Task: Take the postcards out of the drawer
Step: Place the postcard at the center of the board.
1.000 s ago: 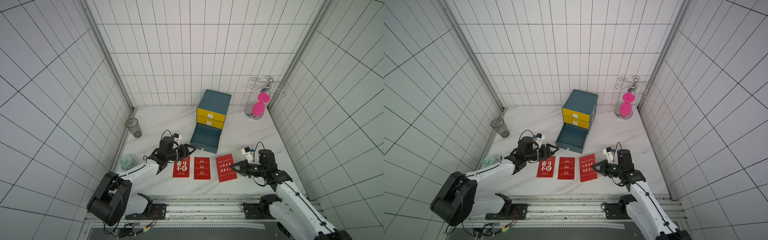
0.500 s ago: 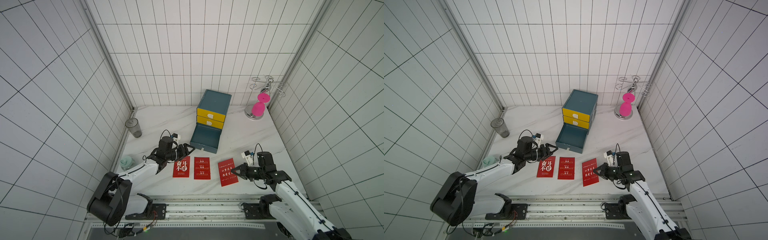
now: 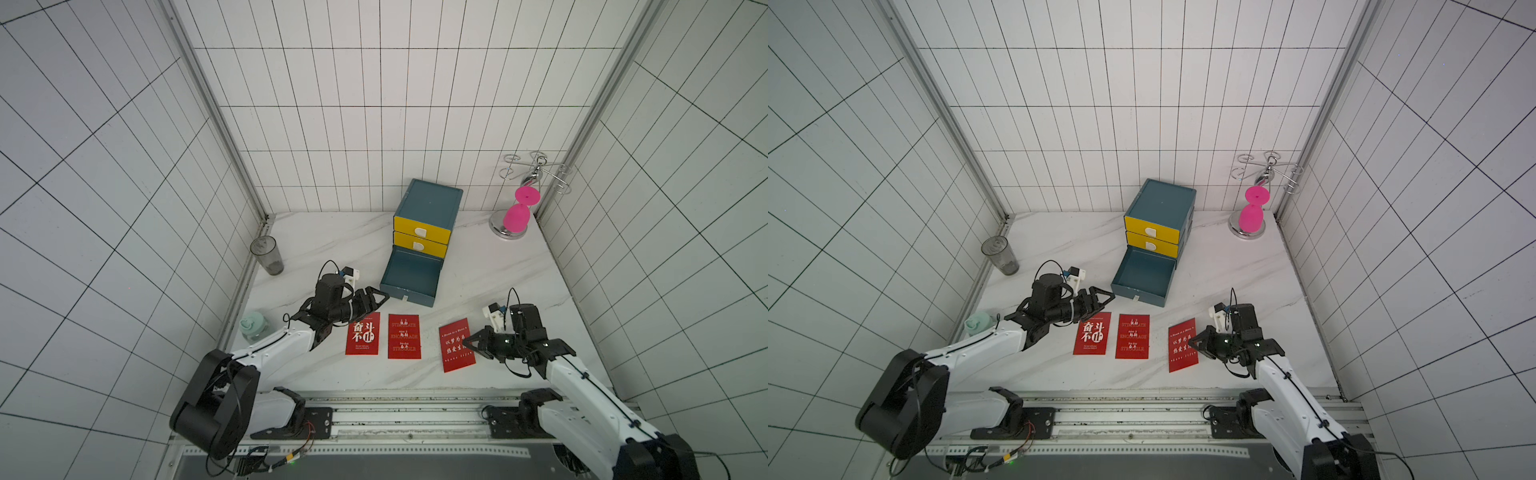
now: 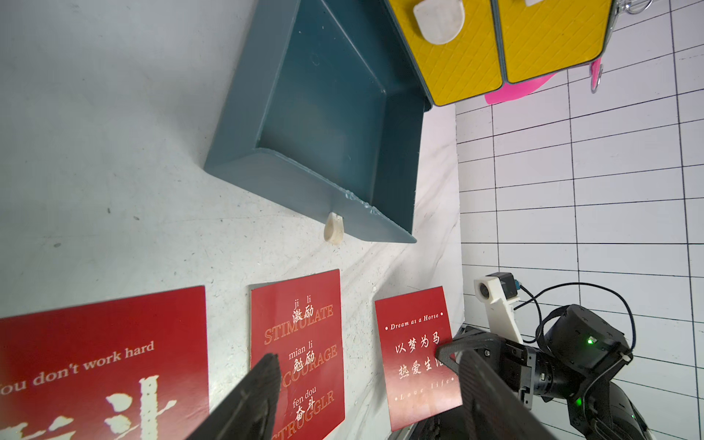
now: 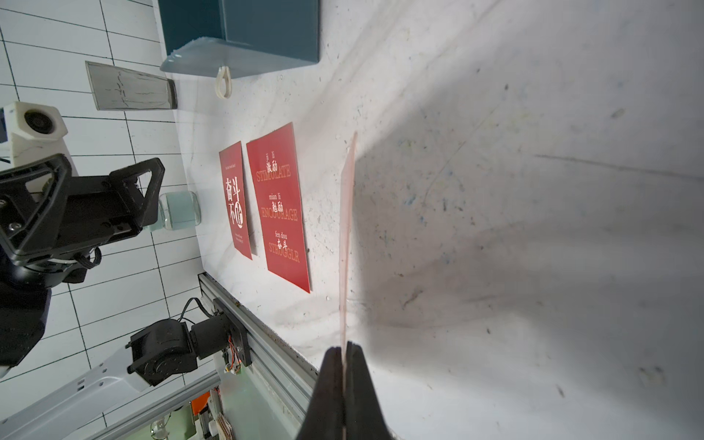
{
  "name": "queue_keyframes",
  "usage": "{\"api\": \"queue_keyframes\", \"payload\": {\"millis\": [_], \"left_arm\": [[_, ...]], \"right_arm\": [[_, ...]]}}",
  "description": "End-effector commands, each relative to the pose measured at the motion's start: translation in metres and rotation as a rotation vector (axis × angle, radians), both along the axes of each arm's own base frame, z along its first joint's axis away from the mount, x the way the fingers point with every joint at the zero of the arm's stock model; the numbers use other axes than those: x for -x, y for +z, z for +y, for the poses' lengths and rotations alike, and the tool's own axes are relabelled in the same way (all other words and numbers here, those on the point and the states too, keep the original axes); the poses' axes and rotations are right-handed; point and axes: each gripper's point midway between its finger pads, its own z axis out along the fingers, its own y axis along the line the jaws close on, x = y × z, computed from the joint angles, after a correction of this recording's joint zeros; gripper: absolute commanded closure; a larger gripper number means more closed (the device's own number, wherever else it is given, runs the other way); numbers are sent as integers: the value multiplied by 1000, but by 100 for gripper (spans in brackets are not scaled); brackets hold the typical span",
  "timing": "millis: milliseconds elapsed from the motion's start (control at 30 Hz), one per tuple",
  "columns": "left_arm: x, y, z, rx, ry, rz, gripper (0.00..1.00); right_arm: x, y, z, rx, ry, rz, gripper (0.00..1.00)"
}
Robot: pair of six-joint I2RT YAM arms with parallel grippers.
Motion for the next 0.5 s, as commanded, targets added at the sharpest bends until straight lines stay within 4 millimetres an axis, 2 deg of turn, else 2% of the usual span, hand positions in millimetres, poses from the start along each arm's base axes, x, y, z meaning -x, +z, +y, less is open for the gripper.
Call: {"api": "queue_keyframes", "payload": {"millis": [0,167,467], "left_arm": [[-4,5,-3,15,-10,-13,27],[-4,5,-3,13,-13,-10,27],[-2,4,-3,11,-17,-2,27]], "right_arm": [[-16,-6,-3,5,-48,-34,100],[-27,-14,4,16,-40,-41,100],[-25,-37,15,78,-11,-6,98]]}}
